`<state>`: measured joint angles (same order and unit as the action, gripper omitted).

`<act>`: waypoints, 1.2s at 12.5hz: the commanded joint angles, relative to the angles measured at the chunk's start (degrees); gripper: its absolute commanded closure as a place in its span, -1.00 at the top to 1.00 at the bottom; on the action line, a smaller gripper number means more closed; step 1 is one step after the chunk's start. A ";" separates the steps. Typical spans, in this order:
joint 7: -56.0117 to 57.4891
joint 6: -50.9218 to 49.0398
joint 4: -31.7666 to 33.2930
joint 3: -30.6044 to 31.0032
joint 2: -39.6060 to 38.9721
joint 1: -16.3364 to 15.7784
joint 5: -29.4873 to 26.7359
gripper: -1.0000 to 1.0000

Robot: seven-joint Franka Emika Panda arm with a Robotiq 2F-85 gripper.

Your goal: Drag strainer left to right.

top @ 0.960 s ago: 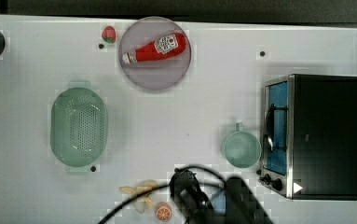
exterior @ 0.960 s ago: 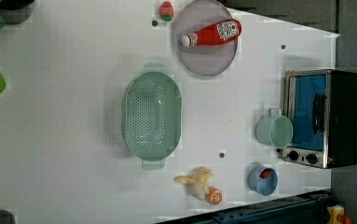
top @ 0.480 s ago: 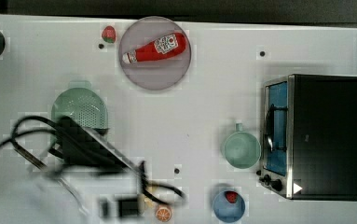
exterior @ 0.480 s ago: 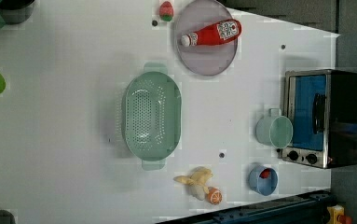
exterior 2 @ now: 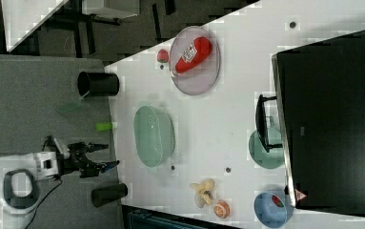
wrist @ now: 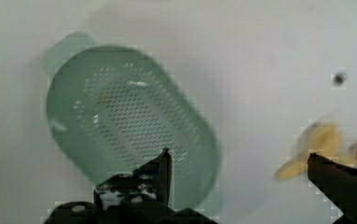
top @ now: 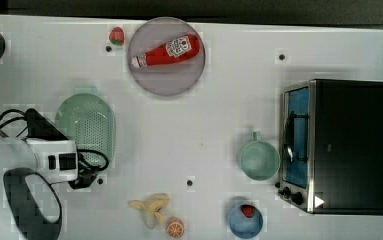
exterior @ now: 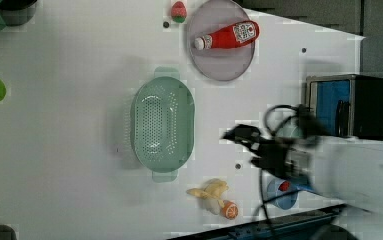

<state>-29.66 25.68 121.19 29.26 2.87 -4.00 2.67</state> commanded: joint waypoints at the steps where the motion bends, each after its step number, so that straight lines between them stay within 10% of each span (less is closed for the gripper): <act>1: -18.94 6.22 -0.62 1.12 -4.00 1.25 -1.23 1.00; 15: -47.81 29.83 -0.67 -3.38 -33.35 -1.92 6.98 1.00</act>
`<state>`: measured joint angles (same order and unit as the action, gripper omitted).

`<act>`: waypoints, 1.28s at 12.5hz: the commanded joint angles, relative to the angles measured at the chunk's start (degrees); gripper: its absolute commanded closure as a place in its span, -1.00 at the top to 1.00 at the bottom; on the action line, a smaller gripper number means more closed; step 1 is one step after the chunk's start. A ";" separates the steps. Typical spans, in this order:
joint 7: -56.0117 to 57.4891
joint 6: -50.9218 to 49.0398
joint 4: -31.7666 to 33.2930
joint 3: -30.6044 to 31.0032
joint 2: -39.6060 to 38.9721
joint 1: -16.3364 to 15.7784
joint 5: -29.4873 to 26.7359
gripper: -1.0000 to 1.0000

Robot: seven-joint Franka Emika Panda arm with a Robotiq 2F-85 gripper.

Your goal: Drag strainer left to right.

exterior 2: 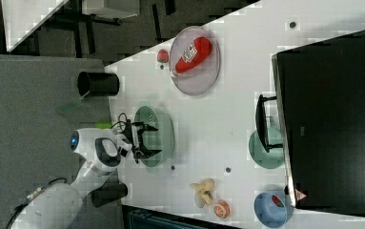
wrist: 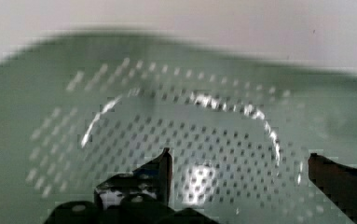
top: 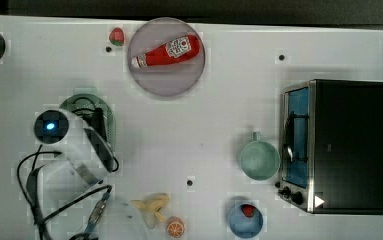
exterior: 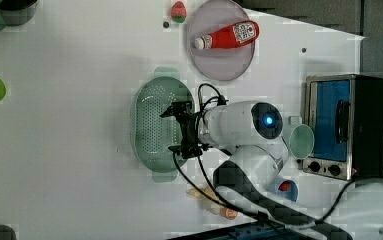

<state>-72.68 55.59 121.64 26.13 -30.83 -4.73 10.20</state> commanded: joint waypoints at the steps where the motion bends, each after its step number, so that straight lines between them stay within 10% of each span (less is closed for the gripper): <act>1: -4.78 -0.07 -1.01 -1.14 0.04 -1.55 -0.55 1.00; 16: 3.66 2.51 10.10 -13.82 7.45 1.54 -0.56 1.00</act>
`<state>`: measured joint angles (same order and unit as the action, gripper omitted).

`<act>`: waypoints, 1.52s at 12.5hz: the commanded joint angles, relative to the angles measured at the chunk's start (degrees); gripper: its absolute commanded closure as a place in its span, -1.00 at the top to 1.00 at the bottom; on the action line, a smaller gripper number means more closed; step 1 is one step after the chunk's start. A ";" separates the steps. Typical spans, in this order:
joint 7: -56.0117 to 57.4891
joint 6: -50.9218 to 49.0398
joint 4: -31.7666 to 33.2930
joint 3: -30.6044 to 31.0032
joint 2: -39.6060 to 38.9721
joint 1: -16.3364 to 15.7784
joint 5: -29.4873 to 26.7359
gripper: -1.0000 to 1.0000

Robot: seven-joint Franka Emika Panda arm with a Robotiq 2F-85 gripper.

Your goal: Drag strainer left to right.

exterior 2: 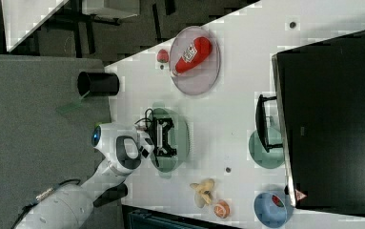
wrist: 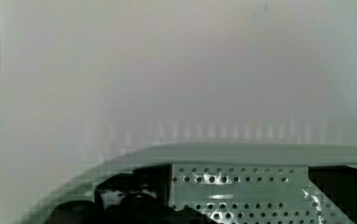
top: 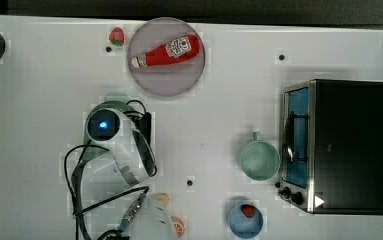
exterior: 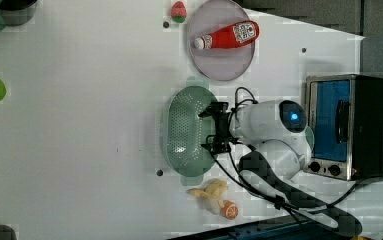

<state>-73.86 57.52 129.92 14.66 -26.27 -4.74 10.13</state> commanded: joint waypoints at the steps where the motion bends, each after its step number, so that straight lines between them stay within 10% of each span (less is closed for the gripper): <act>1: 7.42 0.99 2.43 -3.42 3.28 1.87 -0.47 1.00; 19: 24.78 4.82 7.10 -22.71 4.70 3.59 -0.48 1.00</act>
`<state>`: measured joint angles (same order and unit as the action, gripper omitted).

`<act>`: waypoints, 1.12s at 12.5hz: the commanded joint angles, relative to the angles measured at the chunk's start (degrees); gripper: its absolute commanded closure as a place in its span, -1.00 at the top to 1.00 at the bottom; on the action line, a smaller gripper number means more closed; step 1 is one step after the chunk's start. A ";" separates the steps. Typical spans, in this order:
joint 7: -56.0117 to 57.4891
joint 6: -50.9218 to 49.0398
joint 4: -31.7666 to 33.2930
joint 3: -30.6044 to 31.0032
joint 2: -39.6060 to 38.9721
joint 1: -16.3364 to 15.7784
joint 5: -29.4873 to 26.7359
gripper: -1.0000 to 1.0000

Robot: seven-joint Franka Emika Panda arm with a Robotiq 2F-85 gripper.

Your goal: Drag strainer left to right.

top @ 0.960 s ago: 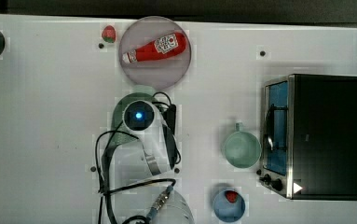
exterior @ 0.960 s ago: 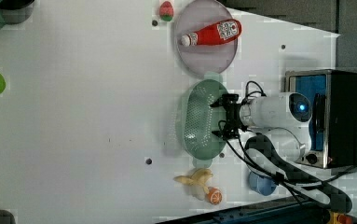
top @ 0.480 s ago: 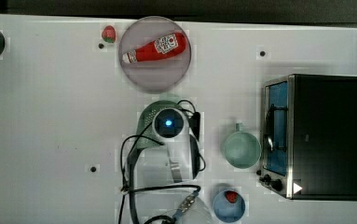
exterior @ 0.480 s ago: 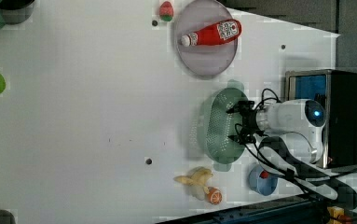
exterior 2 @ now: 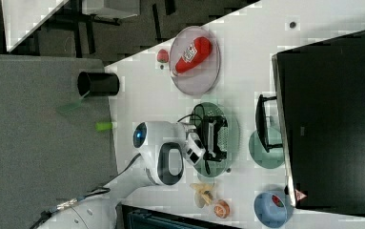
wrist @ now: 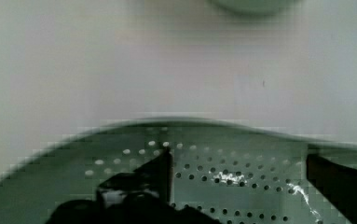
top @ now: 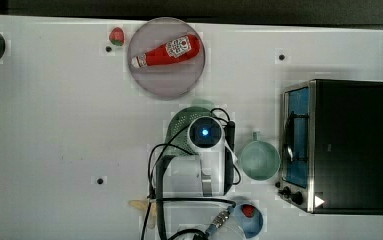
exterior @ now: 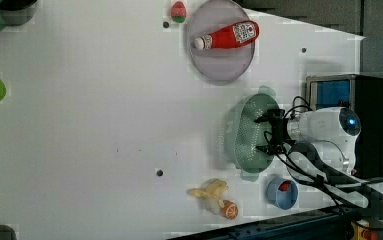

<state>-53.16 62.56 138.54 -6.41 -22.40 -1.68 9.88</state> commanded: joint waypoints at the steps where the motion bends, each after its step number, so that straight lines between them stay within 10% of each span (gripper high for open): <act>1: 4.86 0.00 -1.55 -2.39 0.81 0.54 -0.24 1.00; 8: 16.70 0.15 -1.77 -3.33 4.17 0.58 -0.26 1.00; 14: 36.40 -18.53 -5.12 0.33 23.55 0.50 -1.36 1.00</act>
<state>-24.45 46.44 136.41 -5.75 -1.58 -1.20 8.05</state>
